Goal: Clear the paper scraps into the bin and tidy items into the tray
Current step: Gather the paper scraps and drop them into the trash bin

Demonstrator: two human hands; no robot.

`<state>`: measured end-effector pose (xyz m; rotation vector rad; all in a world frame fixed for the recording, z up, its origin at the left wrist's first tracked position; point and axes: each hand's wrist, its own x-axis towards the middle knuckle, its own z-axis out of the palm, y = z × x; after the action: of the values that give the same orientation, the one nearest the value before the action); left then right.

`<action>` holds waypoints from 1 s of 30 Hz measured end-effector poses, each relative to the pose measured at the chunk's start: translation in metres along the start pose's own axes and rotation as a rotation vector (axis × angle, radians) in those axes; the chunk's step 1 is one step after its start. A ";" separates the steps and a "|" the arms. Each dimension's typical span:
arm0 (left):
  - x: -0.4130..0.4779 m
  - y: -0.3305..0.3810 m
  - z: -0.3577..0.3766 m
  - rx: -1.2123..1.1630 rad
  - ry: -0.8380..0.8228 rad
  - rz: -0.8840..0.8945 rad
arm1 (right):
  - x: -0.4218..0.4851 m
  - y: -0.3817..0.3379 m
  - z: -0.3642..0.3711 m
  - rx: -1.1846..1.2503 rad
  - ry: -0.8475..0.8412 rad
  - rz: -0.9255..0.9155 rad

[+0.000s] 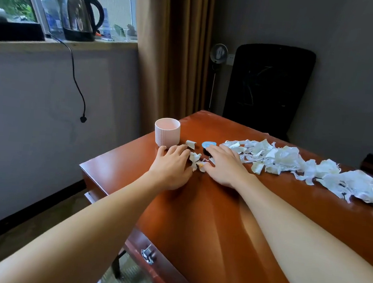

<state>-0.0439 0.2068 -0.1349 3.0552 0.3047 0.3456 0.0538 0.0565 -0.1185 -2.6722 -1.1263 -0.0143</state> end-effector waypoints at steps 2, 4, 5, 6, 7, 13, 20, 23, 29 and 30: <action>0.002 -0.002 -0.001 0.012 -0.007 -0.002 | 0.005 0.001 0.000 -0.011 -0.013 0.013; 0.005 -0.003 -0.002 0.017 -0.005 -0.009 | 0.009 0.002 0.000 -0.020 -0.019 0.021; 0.006 -0.003 -0.003 0.010 0.000 -0.017 | 0.010 0.002 0.000 -0.023 -0.018 0.022; 0.007 -0.002 -0.004 -0.002 0.005 -0.025 | 0.011 0.002 0.000 -0.027 -0.012 0.020; 0.008 -0.002 -0.006 -0.015 0.007 -0.027 | 0.012 0.002 0.000 -0.027 -0.004 0.017; 0.013 0.011 -0.009 -0.008 0.001 0.018 | 0.007 0.009 -0.004 -0.022 0.021 0.000; 0.026 0.040 0.003 -0.046 -0.041 -0.049 | -0.010 0.041 -0.011 -0.019 0.033 0.043; 0.032 0.047 0.009 -0.071 -0.078 -0.059 | -0.015 0.056 -0.013 -0.033 0.051 0.051; 0.040 0.057 0.014 -0.082 -0.022 -0.140 | -0.011 0.079 -0.013 -0.063 0.079 0.108; 0.042 0.058 0.015 -0.086 -0.019 -0.154 | -0.011 0.082 -0.013 -0.068 0.082 0.118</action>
<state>0.0105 0.1579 -0.1364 2.9255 0.5072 0.3116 0.1048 -0.0091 -0.1247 -2.7657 -0.9590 -0.1424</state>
